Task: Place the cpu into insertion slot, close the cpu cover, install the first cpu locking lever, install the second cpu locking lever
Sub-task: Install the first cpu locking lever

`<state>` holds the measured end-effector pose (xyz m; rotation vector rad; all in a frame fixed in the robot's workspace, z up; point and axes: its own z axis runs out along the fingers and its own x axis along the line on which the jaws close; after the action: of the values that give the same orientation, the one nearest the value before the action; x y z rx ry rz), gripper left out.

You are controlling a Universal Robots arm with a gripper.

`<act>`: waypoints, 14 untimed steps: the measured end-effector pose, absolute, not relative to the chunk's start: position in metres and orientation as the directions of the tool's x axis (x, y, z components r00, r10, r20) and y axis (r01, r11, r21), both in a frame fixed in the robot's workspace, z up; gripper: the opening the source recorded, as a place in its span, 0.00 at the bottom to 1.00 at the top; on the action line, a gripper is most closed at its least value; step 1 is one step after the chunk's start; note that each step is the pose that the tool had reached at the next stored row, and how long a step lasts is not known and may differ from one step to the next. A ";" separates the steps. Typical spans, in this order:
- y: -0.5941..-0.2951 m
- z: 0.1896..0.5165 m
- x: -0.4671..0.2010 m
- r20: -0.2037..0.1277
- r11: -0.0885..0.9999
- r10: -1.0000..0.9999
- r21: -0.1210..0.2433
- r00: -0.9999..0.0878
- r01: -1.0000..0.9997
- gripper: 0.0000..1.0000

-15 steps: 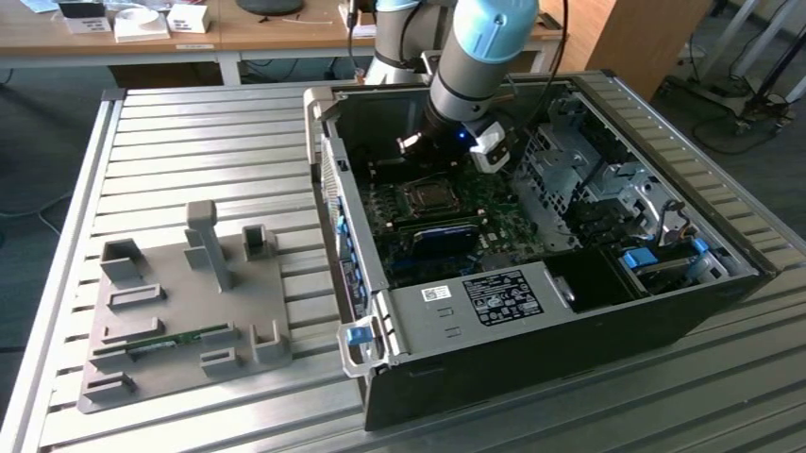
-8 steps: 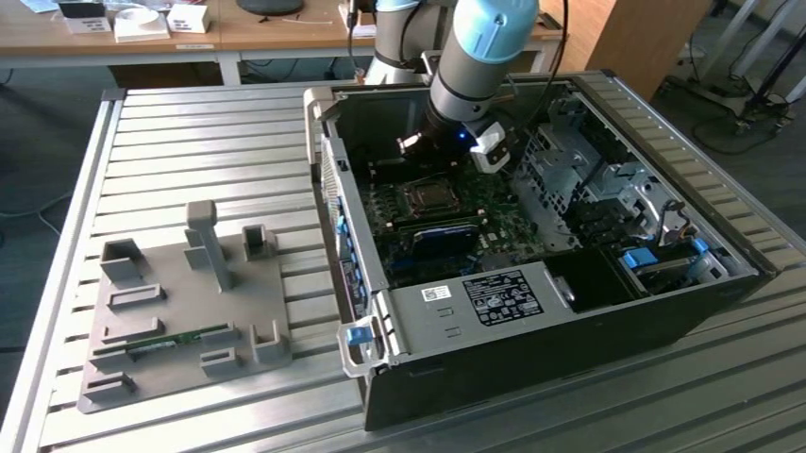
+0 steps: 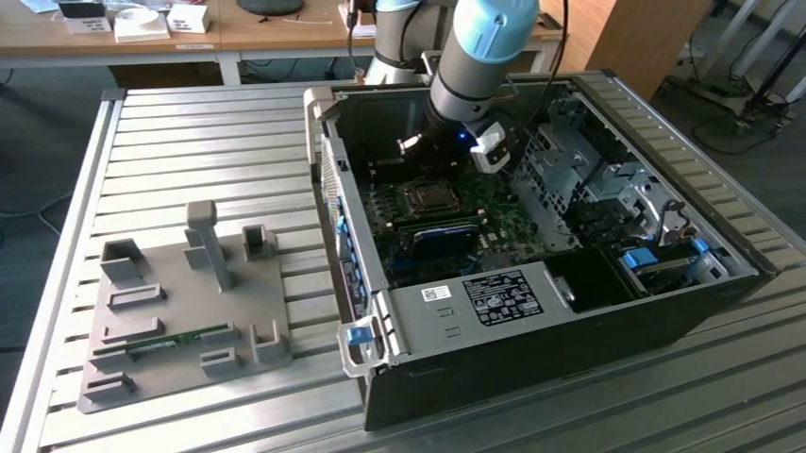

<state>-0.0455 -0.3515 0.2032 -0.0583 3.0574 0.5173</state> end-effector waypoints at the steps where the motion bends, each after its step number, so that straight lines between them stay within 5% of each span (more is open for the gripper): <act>1: -0.352 0.203 -0.045 -0.046 0.944 -0.030 0.328 -0.998 -0.044 0.11; 14: -0.351 0.213 -0.045 -0.046 0.944 -0.030 0.328 -0.998 -0.044 0.11</act>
<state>-0.0454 -0.3515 0.2130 -0.0584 3.0574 0.5174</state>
